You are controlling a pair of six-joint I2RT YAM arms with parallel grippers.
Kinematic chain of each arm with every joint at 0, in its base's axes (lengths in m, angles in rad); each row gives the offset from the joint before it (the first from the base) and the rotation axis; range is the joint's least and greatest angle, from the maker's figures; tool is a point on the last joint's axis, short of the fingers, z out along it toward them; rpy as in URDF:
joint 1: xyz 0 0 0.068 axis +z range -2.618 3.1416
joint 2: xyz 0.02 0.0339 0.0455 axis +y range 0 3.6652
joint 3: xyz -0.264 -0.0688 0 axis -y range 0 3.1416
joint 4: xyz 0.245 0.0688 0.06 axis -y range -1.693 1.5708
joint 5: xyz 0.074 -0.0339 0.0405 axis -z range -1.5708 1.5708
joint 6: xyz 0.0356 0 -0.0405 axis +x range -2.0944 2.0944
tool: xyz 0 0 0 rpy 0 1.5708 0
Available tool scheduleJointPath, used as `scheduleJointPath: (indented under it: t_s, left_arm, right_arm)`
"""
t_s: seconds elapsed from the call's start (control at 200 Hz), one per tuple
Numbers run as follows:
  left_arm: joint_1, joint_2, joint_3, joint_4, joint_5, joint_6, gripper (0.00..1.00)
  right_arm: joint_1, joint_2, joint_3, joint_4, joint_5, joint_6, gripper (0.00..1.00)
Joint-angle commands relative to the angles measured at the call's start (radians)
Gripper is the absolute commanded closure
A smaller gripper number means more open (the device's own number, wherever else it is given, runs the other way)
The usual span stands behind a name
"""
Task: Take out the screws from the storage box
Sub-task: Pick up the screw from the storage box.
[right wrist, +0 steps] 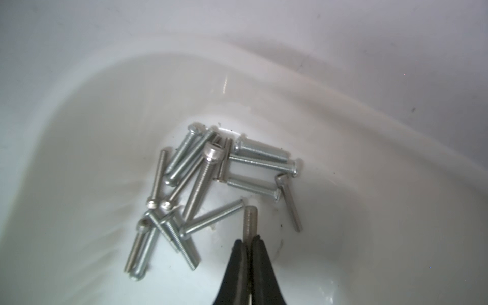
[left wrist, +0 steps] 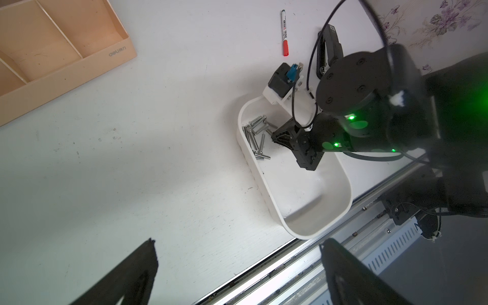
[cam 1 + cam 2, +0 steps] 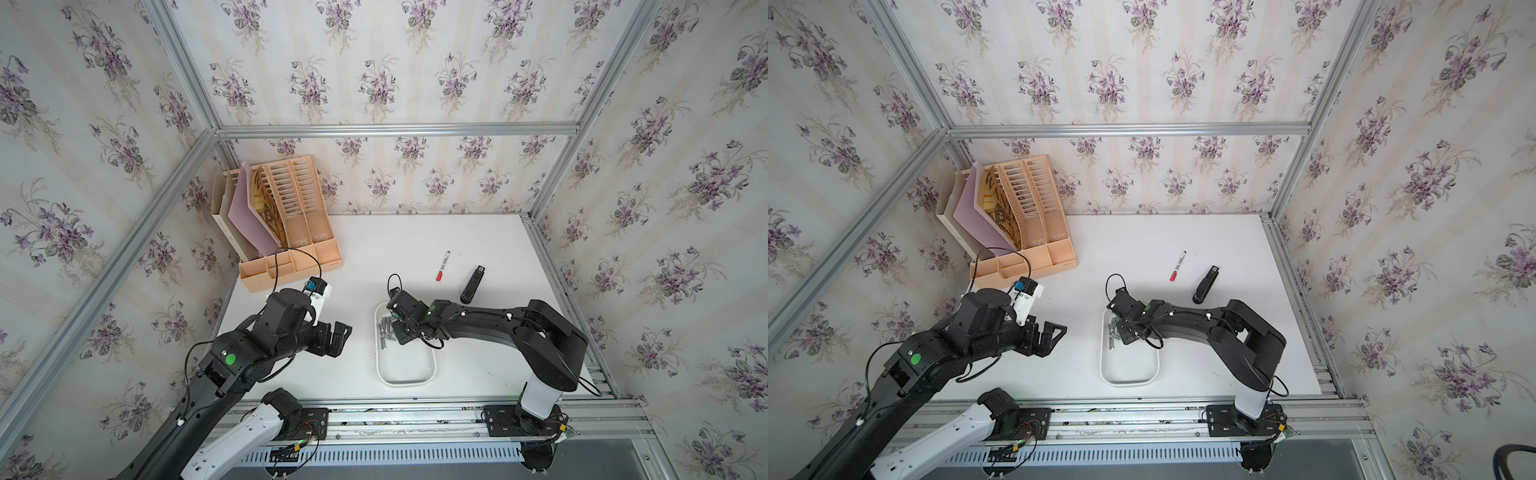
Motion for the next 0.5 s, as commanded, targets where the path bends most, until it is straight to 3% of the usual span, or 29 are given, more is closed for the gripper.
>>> scheduleJointPath:
  t_s: [0.0, 0.16, 0.33, 0.495]
  left_arm:
    - [0.0, 0.0, 0.001, -0.003, -0.001, -0.001, 0.01]
    - [0.0, 0.002, 0.0, -0.004, -0.002, -0.001, 0.01]
    - [0.0, -0.001, -0.001, -0.003, -0.004, -0.004, 0.01]
    - [0.0, 0.006, -0.002, -0.001, -0.003, -0.003, 0.01]
  right_arm:
    - [0.0, -0.079, -0.024, 0.028, -0.006, 0.008, 1.0]
    - [0.001, -0.204, -0.072, 0.042, 0.05, 0.02, 1.0]
    - [-0.009, -0.349, -0.125, 0.017, 0.218, 0.077, 1.0]
    - [-0.134, -0.458, -0.198, -0.015, 0.238, 0.152, 1.0]
